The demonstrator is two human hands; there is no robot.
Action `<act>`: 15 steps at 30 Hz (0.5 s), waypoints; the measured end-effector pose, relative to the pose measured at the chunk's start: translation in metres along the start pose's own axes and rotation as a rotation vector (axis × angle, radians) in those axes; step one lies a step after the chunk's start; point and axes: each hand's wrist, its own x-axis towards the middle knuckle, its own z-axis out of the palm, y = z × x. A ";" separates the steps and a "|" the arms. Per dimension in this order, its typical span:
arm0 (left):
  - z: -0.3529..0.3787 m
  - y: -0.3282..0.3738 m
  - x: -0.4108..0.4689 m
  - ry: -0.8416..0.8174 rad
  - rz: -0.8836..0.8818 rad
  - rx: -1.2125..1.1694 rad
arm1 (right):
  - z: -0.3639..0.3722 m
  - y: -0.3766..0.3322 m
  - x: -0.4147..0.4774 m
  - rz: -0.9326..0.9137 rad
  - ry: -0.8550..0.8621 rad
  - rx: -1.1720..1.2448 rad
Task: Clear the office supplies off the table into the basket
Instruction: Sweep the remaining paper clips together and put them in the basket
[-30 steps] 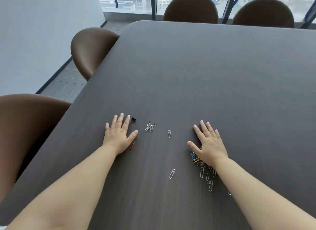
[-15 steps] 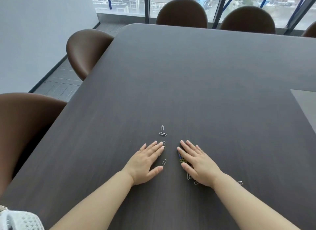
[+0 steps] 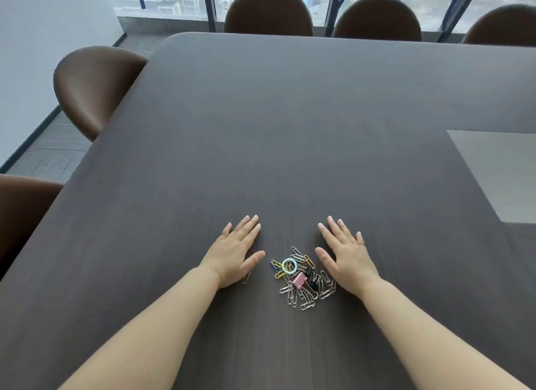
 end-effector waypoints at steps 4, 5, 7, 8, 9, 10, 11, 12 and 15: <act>0.010 0.024 -0.044 -0.016 0.119 -0.053 | 0.001 -0.023 -0.005 -0.157 -0.099 0.008; 0.013 0.026 -0.054 -0.030 0.126 -0.049 | 0.003 -0.033 -0.005 -0.202 -0.131 -0.011; 0.019 0.025 -0.075 0.000 0.153 0.058 | 0.009 -0.051 -0.010 -0.284 -0.174 -0.071; 0.020 0.023 -0.086 -0.018 0.132 0.105 | 0.013 -0.057 -0.016 -0.313 -0.185 -0.098; 0.023 0.022 -0.097 -0.034 0.102 0.135 | 0.017 -0.060 -0.024 -0.336 -0.188 -0.113; 0.027 0.020 -0.107 -0.048 0.085 0.137 | 0.021 -0.061 -0.033 -0.359 -0.186 -0.113; 0.032 0.020 -0.115 -0.045 0.092 0.135 | 0.024 -0.060 -0.044 -0.383 -0.186 -0.108; 0.036 0.023 -0.123 -0.031 0.106 0.131 | 0.025 -0.058 -0.054 -0.405 -0.194 -0.097; 0.040 0.035 -0.138 0.024 0.151 0.143 | 0.027 -0.048 -0.077 -0.403 -0.142 0.044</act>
